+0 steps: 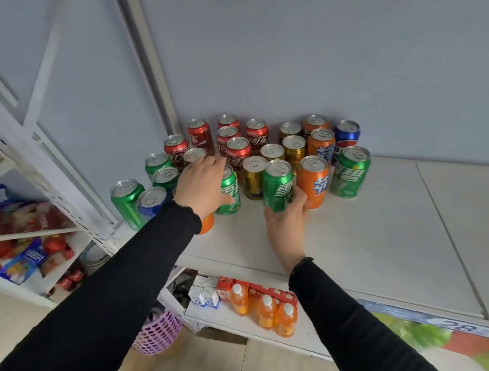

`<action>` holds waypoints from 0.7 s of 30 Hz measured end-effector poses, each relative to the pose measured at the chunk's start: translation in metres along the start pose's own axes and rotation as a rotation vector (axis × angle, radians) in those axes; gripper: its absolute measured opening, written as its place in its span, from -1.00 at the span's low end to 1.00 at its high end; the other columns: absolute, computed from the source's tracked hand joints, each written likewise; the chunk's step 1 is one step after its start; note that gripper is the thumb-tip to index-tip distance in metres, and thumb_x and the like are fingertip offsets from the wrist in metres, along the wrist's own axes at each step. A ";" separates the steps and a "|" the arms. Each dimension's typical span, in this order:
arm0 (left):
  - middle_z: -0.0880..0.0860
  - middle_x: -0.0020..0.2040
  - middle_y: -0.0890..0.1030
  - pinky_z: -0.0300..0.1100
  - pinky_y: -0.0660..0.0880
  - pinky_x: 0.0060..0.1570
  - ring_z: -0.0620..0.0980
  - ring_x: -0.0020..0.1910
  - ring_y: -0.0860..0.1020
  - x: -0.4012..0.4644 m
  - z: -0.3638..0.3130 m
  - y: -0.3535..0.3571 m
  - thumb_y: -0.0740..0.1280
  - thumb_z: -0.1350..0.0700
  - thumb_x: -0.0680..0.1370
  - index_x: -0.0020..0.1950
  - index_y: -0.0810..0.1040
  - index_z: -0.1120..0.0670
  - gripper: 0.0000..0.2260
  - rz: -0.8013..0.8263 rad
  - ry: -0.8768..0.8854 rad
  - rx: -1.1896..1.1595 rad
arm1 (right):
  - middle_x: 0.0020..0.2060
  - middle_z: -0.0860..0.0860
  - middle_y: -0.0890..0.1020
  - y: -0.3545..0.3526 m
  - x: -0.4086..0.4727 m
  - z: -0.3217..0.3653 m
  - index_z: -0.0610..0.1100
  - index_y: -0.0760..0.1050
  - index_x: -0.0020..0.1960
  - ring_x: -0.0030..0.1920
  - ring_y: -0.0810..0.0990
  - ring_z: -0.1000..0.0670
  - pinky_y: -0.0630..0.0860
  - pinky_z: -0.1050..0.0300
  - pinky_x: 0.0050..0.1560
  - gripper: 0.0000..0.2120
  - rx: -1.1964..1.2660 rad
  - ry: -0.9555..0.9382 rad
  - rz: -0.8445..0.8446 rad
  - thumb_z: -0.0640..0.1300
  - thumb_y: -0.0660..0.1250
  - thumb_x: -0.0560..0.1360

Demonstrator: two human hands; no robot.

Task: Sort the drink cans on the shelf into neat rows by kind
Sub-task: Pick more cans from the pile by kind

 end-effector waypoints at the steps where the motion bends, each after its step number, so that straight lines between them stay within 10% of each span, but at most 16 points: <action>1: 0.09 0.32 0.48 0.00 0.42 0.18 0.13 0.29 0.46 0.001 0.000 0.001 0.52 -0.18 0.39 0.48 0.32 0.10 -0.22 -0.003 0.015 -0.010 | 0.41 -0.19 0.37 0.000 0.000 0.001 -0.23 0.21 0.46 0.39 0.30 -0.22 0.37 -0.18 0.38 -0.28 -0.033 0.001 -0.045 -0.27 0.48 0.41; 13: 0.10 0.08 0.58 -0.05 0.38 -0.18 0.15 0.02 0.55 -0.010 -0.016 -0.017 0.56 -0.20 0.33 0.19 0.42 0.09 -0.38 -0.087 0.245 -0.085 | 0.16 -0.03 0.59 -0.002 -0.010 0.004 -0.04 0.28 0.20 0.12 0.60 -0.07 0.61 -0.11 0.07 -0.43 -0.047 0.091 -0.102 -0.09 0.57 0.36; 21: 0.05 0.28 0.53 -0.01 0.50 0.07 0.10 0.23 0.53 -0.023 -0.125 -0.047 0.57 -0.14 0.35 0.38 0.38 0.02 -0.30 -0.091 0.454 -0.346 | 0.11 0.03 0.60 -0.134 -0.036 -0.008 -0.05 0.37 0.32 0.08 0.58 0.07 0.57 0.15 0.03 -0.39 0.018 0.104 -0.234 -0.06 0.58 0.37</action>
Point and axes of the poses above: each hand's wrist, its own x-axis towards the middle knuckle, its own y-axis out of the palm, z = x × y, the point moved 9 cm from there along x, towards the middle knuckle
